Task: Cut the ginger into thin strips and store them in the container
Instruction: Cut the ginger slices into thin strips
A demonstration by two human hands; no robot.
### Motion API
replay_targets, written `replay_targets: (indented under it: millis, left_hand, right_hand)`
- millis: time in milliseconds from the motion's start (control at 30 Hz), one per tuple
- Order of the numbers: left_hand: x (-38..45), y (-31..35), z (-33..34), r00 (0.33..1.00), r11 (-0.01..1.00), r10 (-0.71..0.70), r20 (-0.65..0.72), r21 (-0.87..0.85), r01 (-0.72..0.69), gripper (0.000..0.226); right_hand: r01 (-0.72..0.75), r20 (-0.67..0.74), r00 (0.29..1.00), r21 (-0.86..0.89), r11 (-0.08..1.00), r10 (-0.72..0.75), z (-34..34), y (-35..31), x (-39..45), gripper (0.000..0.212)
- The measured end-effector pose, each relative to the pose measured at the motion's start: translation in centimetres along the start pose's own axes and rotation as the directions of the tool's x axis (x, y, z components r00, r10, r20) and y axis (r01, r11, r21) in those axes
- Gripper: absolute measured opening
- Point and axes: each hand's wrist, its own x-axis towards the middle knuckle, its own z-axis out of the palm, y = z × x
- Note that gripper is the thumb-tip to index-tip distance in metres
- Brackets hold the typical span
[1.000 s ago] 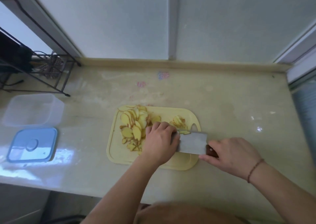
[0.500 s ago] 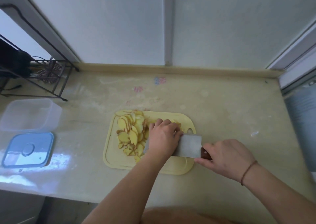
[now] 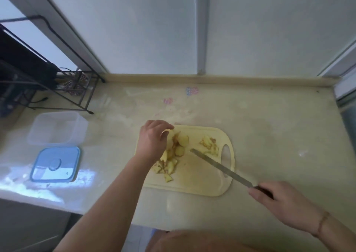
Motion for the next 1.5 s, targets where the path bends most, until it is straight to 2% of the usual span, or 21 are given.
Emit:
replay_targets:
  millis: [67, 133, 200, 333, 433, 500, 633, 767, 833, 900, 967, 1067, 1133, 1200, 1300, 1433, 1500]
  left_hand:
    - [-1.3, -0.6, 0.2, 0.998, 0.998, 0.058, -0.006, 0.035, -0.057, 0.021]
    - [-2.3, -0.7, 0.6, 0.991, 0.987, 0.129, 0.024, 0.098, -0.131, 0.018]
    - [-2.4, -0.1, 0.9, 0.979, 0.971, 0.168, 0.112, 0.154, -0.185, 0.025]
    - [-0.2, 2.2, 0.9, 0.937, 0.958, 0.039, 0.346, 0.254, -0.134, 0.041]
    - [0.8, 2.4, 1.4, 0.878, 0.899, 0.061, 0.474, 0.356, -0.254, 0.044]
    - [1.0, 2.2, 1.6, 0.856, 0.879, 0.095, 0.507, 0.362, -0.312, 0.043]
    - [1.5, 2.1, 2.0, 0.863, 0.920, 0.118, 0.492, 0.274, -0.281, 0.048]
    - [1.2, 2.5, 2.1, 0.875, 0.919, 0.228, 0.428, 0.202, -0.338, 0.033]
    - [0.6, 2.7, 1.9, 0.894, 0.913, 0.315, 0.319, 0.155, -0.377, 0.025]
    - [-0.8, 2.7, 1.7, 0.929, 0.933, 0.344, 0.137, 0.064, -0.355, 0.014]
    - [-3.2, 3.2, 1.7, 0.972, 0.969, 0.236, 0.018, -0.084, -0.234, 0.010]
    - [-7.2, 3.9, 2.3, 0.998, 0.978, 0.047, 0.040, -0.203, -0.038, 0.011]
    - [-8.8, 3.7, 3.2, 0.994, 0.980, -0.043, 0.101, -0.189, 0.062, 0.010]
    - [-9.4, 3.0, 3.9, 0.988, 0.986, -0.076, 0.131, -0.135, 0.094, 0.008]
    - [-9.9, 2.2, 4.4, 0.991, 1.000, 0.012, 0.132, -0.004, -0.012, 0.006]
    - [-9.1, 1.1, 3.8, 0.980, 0.976, 0.183, 0.084, 0.107, -0.191, 0.017]
    - [-7.6, 0.8, 3.5, 0.977, 0.962, 0.197, 0.088, 0.175, -0.210, 0.003]
  right_hand:
    - [-0.107, 0.075, 0.993, 0.343, 0.933, 0.087, 0.8, -1.2, -0.7, 0.072]
    - [-0.242, 0.212, 0.966, 0.563, 0.790, 0.145, 1.7, -2.6, -0.8, 0.058]
    - [-0.262, 0.227, 0.962, 0.622, 0.738, 0.151, 2.6, -3.5, -0.7, 0.052]
    - [-0.262, 0.134, 0.963, 0.675, 0.689, 0.234, 4.5, -5.4, -0.4, 0.055]
    - [-0.280, 0.098, 0.948, 0.707, 0.650, 0.302, 5.9, -6.6, -0.4, 0.056]
    - [-0.280, 0.081, 0.944, 0.714, 0.642, 0.321, 6.6, -7.1, -0.6, 0.055]
    - [-0.267, 0.043, 0.938, 0.722, 0.639, 0.344, 7.7, -7.6, -1.1, 0.053]
    - [-0.248, 0.010, 0.933, 0.742, 0.622, 0.360, 8.2, -7.7, -1.6, 0.052]
    - [-0.235, -0.018, 0.929, 0.742, 0.628, 0.369, 8.1, -7.6, -1.8, 0.051]
    - [-0.226, -0.041, 0.925, 0.740, 0.633, 0.377, 7.9, -7.3, -1.9, 0.051]
    - [-0.214, -0.054, 0.925, 0.744, 0.633, 0.377, 7.7, -7.0, -2.1, 0.051]
    - [-0.220, -0.048, 0.922, 0.752, 0.621, 0.385, 7.5, -6.8, -2.1, 0.050]
    - [-0.229, -0.033, 0.923, 0.755, 0.614, 0.384, 7.5, -6.7, -2.0, 0.050]
    - [-0.227, -0.022, 0.929, 0.755, 0.615, 0.370, 7.6, -6.6, -2.0, 0.050]
    - [-0.234, -0.013, 0.932, 0.739, 0.631, 0.361, 7.7, -6.6, -1.7, 0.051]
    - [-0.233, -0.001, 0.938, 0.738, 0.633, 0.346, 7.9, -6.8, -1.5, 0.051]
    - [-0.223, 0.000, 0.942, 0.746, 0.627, 0.335, 7.9, -6.8, -1.5, 0.051]
